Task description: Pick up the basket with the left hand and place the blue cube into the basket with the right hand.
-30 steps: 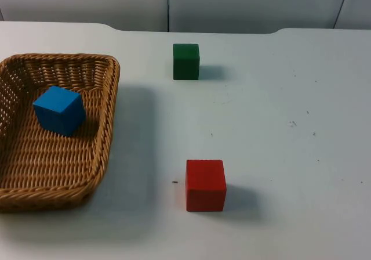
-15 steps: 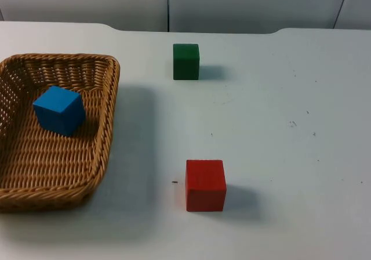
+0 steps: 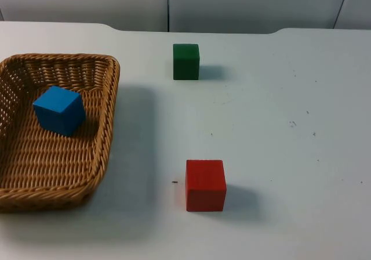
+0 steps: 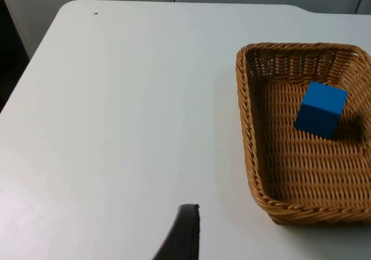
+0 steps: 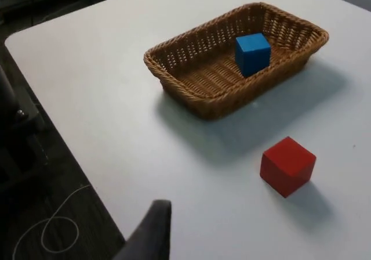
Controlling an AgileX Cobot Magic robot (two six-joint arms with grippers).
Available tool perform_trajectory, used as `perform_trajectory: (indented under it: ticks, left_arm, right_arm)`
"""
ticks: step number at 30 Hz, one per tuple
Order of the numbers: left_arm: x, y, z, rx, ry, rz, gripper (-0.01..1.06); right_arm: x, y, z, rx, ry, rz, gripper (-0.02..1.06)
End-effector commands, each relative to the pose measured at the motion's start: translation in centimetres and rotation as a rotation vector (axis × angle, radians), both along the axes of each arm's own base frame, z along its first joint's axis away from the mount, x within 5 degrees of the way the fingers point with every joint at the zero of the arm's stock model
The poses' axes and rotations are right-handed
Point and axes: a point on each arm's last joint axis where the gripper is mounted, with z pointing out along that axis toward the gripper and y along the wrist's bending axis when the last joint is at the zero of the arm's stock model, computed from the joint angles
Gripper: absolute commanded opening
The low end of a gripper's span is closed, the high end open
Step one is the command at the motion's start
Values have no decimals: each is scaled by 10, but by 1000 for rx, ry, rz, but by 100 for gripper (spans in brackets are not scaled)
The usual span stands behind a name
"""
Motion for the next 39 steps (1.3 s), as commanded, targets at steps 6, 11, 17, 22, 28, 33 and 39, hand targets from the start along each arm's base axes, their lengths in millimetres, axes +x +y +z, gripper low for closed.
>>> perform_trajectory:
  ticks: [6, 11, 17, 22, 28, 33, 39]
  left_arm:
    - [0, 0, -3, -4, 4, -5, 81]
    - [0, 0, -3, -3, 4, -7, 81]
    - [0, 0, -3, -2, 4, -8, 87]
    - [0, 0, -3, -2, 4, -8, 100]
    - [0, 0, -3, -2, 4, -8, 102]
    - [0, 0, -3, -2, 4, -8, 102]
    - [0, 0, -3, -2, 4, -8, 102]
  right_arm:
    - [-13, -23, 1, 29, -10, -49, 105]
    - [-18, -33, -4, -5, 18, -80, 105]
    - [-20, -39, -6, -10, 4, -91, 105]
    - [-23, -43, -9, -24, -12, -80, 105]
    - [-22, -40, -15, -41, -3, -74, 105]
    - [-21, -40, -17, -55, -7, -69, 105]
    - [-22, -40, -17, -58, -10, -63, 105]
